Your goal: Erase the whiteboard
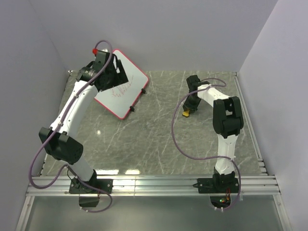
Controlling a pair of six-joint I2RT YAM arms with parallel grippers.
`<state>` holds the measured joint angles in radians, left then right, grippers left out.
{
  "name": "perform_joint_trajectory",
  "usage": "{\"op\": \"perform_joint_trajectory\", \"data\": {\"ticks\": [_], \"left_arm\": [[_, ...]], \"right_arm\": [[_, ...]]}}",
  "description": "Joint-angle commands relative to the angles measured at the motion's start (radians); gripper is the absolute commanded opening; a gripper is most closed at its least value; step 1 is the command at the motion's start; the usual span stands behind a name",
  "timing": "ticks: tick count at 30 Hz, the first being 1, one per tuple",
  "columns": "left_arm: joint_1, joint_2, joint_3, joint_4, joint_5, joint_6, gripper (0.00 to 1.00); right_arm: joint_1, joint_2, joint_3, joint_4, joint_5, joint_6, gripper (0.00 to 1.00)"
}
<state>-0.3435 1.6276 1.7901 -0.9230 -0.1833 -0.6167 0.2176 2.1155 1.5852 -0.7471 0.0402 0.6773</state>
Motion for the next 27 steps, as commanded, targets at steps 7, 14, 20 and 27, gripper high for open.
{"op": "perform_joint_trajectory", "data": {"ticks": [7,14,20,27], "left_arm": [[0.245,0.061,0.031,0.169,-0.013,0.06,0.82],[0.339,0.102,-0.006,0.427,0.143,0.219,0.84],[0.457,0.264,0.135,0.552,0.358,0.232,0.84],[0.537,0.529,0.308,0.612,0.786,0.14,0.81]], "right_arm": [[-0.004,-0.075,-0.092,-0.008,0.004,-0.028,0.0],[-0.004,-0.239,-0.224,-0.038,-0.025,-0.073,0.0],[-0.004,-0.36,-0.3,-0.09,-0.019,-0.101,0.0],[-0.004,-0.466,-0.301,-0.167,0.009,-0.101,0.0]]}}
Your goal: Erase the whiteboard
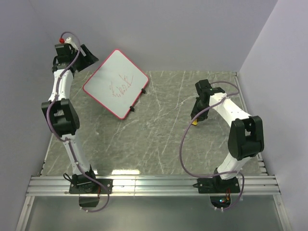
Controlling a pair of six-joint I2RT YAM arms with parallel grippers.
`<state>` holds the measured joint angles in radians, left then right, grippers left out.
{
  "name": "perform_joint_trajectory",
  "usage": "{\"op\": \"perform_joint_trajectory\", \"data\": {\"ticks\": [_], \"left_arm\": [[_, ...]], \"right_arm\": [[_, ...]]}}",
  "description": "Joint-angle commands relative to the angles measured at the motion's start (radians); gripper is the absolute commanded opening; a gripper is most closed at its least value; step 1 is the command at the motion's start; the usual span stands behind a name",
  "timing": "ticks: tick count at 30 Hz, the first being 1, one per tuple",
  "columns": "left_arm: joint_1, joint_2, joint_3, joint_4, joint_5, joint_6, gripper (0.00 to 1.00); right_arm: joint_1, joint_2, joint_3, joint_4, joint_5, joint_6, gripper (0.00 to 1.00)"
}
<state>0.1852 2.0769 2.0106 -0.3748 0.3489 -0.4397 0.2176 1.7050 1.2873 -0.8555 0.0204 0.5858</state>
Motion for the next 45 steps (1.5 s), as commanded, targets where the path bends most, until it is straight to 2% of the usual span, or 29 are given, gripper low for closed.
{"op": "perform_joint_trajectory", "data": {"ticks": [1,7,10,12,13,14,17,19,23,25,31,36,45], "left_arm": [[0.007,0.131,0.108,0.068,0.333,-0.042,0.8],[0.005,0.184,0.082,0.235,0.551,-0.136,0.79],[0.002,0.187,0.071,0.254,0.576,-0.152,0.78],[0.002,0.193,0.08,0.232,0.588,-0.137,0.72],[0.003,0.204,0.088,0.215,0.591,-0.128,0.66],[0.0,0.21,0.102,0.174,0.596,-0.102,0.5],[-0.009,0.227,0.135,0.043,0.573,-0.012,0.3],[-0.027,0.238,0.163,-0.039,0.529,0.042,0.24],[-0.072,0.271,0.192,-0.194,0.463,0.159,0.02],[-0.09,0.29,0.194,-0.26,0.458,0.205,0.0],[-0.181,0.285,0.16,-0.317,0.429,0.263,0.0],[-0.291,0.292,0.159,-0.334,0.45,0.269,0.0],[-0.44,0.224,0.056,-0.343,0.44,0.306,0.0]], "right_arm": [[-0.006,-0.076,-0.006,-0.066,0.032,-0.006,0.0],[-0.006,-0.108,-0.075,-0.06,0.052,0.014,0.0],[-0.004,-0.117,-0.111,-0.05,0.052,0.02,0.0],[-0.006,-0.116,-0.123,-0.047,0.053,0.025,0.0],[-0.004,-0.114,-0.125,-0.045,0.052,0.025,0.0],[-0.004,-0.11,-0.123,-0.045,0.05,0.026,0.0],[-0.006,-0.099,-0.106,-0.048,0.046,0.026,0.0],[-0.004,-0.091,-0.097,-0.051,0.043,0.026,0.0],[-0.004,-0.074,-0.068,-0.057,0.041,0.023,0.0],[-0.004,-0.068,-0.065,-0.056,0.036,0.022,0.0],[-0.006,-0.073,-0.08,-0.05,0.035,0.013,0.0],[-0.006,-0.093,-0.103,-0.034,0.024,0.005,0.0],[-0.004,-0.163,-0.16,-0.002,0.001,-0.004,0.0]]}}
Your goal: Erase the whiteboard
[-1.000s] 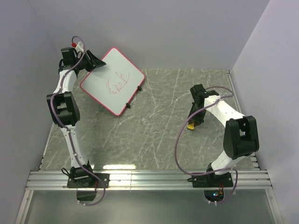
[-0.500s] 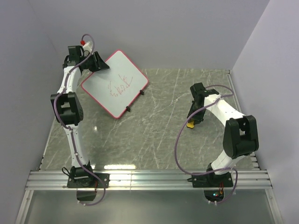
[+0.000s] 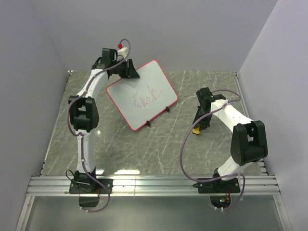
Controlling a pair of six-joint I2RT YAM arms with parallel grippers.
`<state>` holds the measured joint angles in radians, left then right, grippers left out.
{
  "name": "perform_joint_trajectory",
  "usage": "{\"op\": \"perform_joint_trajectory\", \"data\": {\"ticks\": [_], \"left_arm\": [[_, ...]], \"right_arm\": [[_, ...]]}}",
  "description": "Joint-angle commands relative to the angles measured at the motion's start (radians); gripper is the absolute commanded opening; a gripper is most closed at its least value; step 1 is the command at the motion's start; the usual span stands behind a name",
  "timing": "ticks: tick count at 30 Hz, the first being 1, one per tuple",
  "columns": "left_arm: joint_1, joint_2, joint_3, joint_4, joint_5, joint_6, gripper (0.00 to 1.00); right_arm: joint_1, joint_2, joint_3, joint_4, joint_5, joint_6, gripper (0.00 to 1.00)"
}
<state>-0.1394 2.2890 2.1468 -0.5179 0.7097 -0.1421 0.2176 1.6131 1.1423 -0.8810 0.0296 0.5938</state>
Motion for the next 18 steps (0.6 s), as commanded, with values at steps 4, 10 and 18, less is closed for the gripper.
{"op": "perform_joint_trajectory", "data": {"ticks": [4,10,18], "left_arm": [[-0.187,-0.025,-0.122,-0.206,0.057,0.007,0.0],[-0.314,-0.059,-0.171,-0.209,-0.125,-0.077,0.0],[-0.442,-0.138,-0.352,-0.087,-0.265,-0.28,0.0]], "right_arm": [[-0.006,-0.116,-0.058,0.065,-0.026,-0.02,0.0],[-0.003,-0.211,-0.121,0.233,-0.184,-0.026,0.0],[0.066,-0.151,-0.015,0.46,-0.293,0.032,0.0]]}}
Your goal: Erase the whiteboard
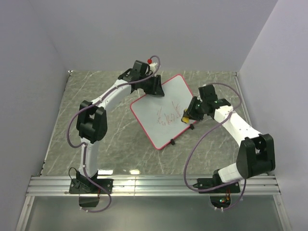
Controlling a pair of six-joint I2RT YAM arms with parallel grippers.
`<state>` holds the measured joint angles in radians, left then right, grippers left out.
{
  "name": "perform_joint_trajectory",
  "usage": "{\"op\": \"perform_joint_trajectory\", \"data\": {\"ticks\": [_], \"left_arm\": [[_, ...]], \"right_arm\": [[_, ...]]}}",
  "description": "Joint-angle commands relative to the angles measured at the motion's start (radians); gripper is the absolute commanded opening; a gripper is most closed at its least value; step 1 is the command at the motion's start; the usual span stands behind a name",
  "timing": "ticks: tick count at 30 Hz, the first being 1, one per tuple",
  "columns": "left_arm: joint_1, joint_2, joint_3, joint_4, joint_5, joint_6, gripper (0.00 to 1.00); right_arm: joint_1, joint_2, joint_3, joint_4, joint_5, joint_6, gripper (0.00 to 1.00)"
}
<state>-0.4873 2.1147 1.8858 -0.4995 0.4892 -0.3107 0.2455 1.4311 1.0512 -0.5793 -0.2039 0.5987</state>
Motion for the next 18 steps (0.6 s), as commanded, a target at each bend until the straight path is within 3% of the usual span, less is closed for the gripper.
{"op": "perform_joint_trajectory", "data": {"ticks": [1,12,18], "left_arm": [[-0.099,0.034,-0.091,-0.109,-0.053,-0.12,0.0],[-0.12,-0.033,-0.105,-0.177,-0.144,-0.108,0.0],[-0.131,-0.081,-0.149,-0.186,-0.17,-0.094,0.0]], "right_arm": [[0.047,0.049,0.111,0.176,-0.063,0.035,0.0],[0.121,0.331,0.403,0.219,-0.034,0.104,0.0],[0.12,0.312,0.267,0.249,0.014,0.116,0.0]]}}
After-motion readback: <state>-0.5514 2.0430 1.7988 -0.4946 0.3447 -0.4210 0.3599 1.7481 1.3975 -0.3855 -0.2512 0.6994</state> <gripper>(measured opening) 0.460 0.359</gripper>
